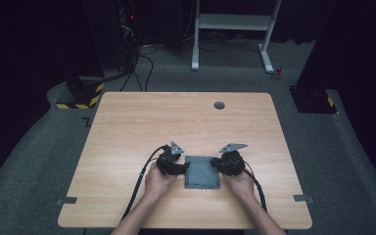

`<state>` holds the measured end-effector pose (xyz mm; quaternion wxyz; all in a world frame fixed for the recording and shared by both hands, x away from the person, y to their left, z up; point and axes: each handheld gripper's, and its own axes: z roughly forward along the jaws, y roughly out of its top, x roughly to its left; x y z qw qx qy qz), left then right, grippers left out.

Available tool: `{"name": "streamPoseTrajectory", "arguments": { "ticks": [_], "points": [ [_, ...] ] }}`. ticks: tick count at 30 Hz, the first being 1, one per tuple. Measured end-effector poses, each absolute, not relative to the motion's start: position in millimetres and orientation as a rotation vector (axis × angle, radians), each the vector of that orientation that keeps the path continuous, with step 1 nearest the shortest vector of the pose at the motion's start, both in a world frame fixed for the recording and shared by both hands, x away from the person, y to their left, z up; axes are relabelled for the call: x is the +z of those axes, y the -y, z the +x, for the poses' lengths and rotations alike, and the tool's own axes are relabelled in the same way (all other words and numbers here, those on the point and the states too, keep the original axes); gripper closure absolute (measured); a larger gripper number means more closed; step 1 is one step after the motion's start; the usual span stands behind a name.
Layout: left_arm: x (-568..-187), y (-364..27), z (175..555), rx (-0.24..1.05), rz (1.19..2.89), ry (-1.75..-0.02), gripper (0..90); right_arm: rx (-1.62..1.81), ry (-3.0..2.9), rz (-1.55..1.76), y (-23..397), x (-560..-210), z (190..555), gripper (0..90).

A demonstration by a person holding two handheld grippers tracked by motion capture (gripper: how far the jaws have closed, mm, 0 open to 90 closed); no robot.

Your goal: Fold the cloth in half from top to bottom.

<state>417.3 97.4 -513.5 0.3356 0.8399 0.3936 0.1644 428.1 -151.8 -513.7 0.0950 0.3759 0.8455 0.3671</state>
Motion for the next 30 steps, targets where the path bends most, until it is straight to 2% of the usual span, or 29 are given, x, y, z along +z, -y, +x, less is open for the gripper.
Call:
{"name": "streamPoseTrajectory", "arguments": {
  "ticks": [3,6,12,13,16,22,27,30],
  "points": [
    [-509.2,-101.8,419.2,0.406,2.139,-1.041,43.9,1.091,-2.492,1.125,157.0,-510.6,427.7,80.0],
    [-504.9,-98.2,429.8,0.352,2.088,-1.057,44.5,1.123,-2.438,1.164,159.0,-504.6,432.2,73.6],
    [-512.8,-87.5,445.7,0.334,2.144,-1.099,45.8,1.064,-2.448,1.187,149.6,-511.5,443.2,70.9],
    [-513.6,-86.3,446.1,0.368,2.159,-1.087,46.4,1.044,-2.451,1.181,148.9,-513.3,444.1,71.4],
    [-512.2,-83.5,445.6,0.377,2.188,-1.07,53.0,1.004,-2.451,1.155,148.6,-512.3,443.3,75.1],
    [-510.1,-84.3,444.9,0.338,2.207,-1.052,63.6,0.969,-2.463,1.177,153.3,-511.5,447.7,73.9],
    [-510.1,-84.8,446.3,0.253,2.191,-1.053,75.7,0.988,-2.507,1.137,152.5,-511.1,449.0,85.7],
    [-510.9,-86.9,447.8,0.222,2.192,-1.02,84.3,0.997,-2.506,1.15,152.9,-511.1,449.0,88.1]
  ]
}}
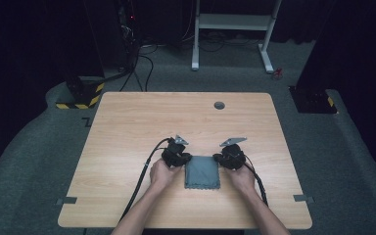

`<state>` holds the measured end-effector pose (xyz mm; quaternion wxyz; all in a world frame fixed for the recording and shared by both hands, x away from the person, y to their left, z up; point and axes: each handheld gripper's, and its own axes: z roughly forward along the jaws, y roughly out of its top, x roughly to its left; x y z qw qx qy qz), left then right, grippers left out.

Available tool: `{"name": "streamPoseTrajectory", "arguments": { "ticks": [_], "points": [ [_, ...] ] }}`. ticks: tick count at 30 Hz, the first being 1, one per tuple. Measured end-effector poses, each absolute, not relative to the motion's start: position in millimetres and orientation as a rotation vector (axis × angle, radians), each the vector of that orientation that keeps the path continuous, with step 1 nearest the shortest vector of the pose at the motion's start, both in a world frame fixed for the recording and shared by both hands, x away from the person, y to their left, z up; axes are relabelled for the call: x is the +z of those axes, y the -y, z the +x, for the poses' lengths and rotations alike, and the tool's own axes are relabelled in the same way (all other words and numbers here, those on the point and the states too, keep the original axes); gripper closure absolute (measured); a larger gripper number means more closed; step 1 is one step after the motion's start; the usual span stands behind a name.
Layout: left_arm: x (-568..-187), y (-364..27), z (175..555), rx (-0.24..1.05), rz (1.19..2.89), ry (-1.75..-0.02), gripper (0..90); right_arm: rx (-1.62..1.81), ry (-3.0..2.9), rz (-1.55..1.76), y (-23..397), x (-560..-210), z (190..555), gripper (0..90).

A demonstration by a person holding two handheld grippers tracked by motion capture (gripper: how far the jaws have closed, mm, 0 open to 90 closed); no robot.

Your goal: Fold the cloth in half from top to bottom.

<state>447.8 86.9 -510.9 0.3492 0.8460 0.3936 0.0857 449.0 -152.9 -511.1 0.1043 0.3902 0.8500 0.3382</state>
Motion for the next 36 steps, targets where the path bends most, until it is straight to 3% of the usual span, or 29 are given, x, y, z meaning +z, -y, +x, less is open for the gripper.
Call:
{"name": "streamPoseTrajectory", "arguments": {
  "ticks": [20,21,22,23,24,29,36],
  "points": [
    [-515.2,-95.7,468.9,0.304,2.122,-1.059,86.0,0.989,-2.418,1.186,139.3,-513.4,471.3,87.8],
    [-515.0,-95.2,467.8,0.306,2.117,-1.065,84.5,0.989,-2.419,1.188,139.3,-513.4,471.5,87.0],
    [-513.8,-96.5,466.3,0.322,2.113,-1.073,77.9,0.984,-2.413,1.179,139.9,-513.3,471.1,81.1],
    [-513.8,-96.5,466.3,0.322,2.113,-1.073,71.9,0.984,-2.413,1.179,139.9,-513.3,471.1,81.1],
    [-512.8,-97.8,465.9,0.326,2.114,-1.076,71.9,0.989,-2.412,1.189,140.3,-512.9,470.6,77.3],
    [-508.3,-102.0,450.7,0.334,2.11,-1.079,51.7,1.03,-2.403,1.172,143.0,-509.2,463.0,71.8],
    [-509.4,-107.1,423.1,0.352,2.16,-1.029,46.1,1.058,-2.405,1.13,147.5,-505.8,447.3,70.8]
  ]
}}
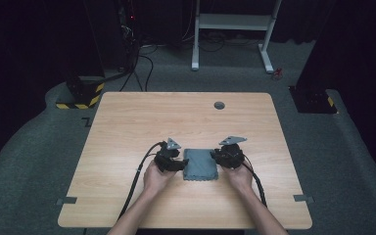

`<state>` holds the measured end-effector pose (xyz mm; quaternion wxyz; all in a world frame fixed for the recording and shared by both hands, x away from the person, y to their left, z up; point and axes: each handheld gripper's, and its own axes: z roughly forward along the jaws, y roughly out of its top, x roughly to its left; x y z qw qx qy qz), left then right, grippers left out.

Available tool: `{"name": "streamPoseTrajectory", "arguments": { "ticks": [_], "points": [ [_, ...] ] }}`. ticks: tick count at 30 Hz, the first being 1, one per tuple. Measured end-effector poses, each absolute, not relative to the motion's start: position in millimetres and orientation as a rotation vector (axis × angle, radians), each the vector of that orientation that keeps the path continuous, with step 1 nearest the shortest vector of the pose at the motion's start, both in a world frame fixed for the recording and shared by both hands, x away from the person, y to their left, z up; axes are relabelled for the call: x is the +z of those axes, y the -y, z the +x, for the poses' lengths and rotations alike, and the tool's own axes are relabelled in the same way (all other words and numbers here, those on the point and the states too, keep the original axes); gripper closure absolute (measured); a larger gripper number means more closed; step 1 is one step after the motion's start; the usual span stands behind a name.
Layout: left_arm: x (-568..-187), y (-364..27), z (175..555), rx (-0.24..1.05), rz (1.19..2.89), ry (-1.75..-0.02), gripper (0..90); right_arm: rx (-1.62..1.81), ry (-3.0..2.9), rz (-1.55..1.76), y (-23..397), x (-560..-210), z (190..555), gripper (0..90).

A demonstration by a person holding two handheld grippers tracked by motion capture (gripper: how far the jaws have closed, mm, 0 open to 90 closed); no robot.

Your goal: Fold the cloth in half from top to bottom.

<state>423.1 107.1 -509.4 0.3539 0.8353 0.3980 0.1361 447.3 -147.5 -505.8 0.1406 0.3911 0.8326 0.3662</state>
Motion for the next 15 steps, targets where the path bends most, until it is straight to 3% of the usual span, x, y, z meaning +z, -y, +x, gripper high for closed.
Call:
{"name": "streamPoseTrajectory", "arguments": {
  "ticks": [5,15],
  "points": [
    [-514.7,-109.4,411.2,0.39,2.184,-1.026,46.0,1.056,-2.411,1.093,151.2,-502.5,436.2,69.8],
    [-511.6,-115.7,396.5,0.338,2.137,-0.999,43.1,1.09,-2.39,1.092,162.7,-495.6,422.8,64.1]
  ]
}}
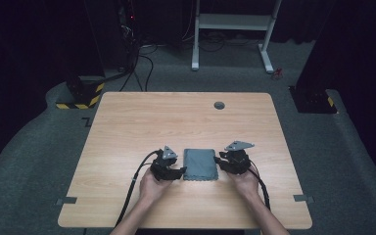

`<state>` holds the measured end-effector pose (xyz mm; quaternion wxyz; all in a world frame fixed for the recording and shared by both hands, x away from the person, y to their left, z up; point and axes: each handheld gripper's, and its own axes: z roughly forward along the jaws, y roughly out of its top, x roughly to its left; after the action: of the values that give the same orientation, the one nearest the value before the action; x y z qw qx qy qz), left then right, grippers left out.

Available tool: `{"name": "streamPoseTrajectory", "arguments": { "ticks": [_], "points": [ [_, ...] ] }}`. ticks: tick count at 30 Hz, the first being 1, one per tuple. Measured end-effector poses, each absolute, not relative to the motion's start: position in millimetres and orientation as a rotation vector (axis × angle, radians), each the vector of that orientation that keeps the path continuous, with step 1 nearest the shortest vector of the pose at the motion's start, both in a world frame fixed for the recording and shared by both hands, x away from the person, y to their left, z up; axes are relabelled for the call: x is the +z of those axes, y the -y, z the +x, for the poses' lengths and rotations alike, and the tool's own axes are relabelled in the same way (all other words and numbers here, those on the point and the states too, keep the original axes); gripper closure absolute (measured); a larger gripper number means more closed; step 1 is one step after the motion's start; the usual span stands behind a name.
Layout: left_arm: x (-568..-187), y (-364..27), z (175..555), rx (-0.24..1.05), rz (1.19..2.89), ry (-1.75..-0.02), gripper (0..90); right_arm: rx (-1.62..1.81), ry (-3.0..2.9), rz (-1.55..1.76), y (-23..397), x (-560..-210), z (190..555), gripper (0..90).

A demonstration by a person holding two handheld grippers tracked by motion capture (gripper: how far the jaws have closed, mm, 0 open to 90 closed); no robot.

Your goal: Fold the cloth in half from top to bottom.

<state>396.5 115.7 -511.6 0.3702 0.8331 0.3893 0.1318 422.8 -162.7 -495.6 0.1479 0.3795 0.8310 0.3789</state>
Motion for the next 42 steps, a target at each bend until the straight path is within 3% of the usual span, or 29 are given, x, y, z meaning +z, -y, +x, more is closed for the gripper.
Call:
{"name": "streamPoseTrajectory", "arguments": {
  "ticks": [42],
  "points": [
    [-469.9,-183.1,365.1,0.38,1.893,-1.026,38.3,1.272,-2.183,1.155,223.3,-465.7,387.9,60.5]
  ]
}}
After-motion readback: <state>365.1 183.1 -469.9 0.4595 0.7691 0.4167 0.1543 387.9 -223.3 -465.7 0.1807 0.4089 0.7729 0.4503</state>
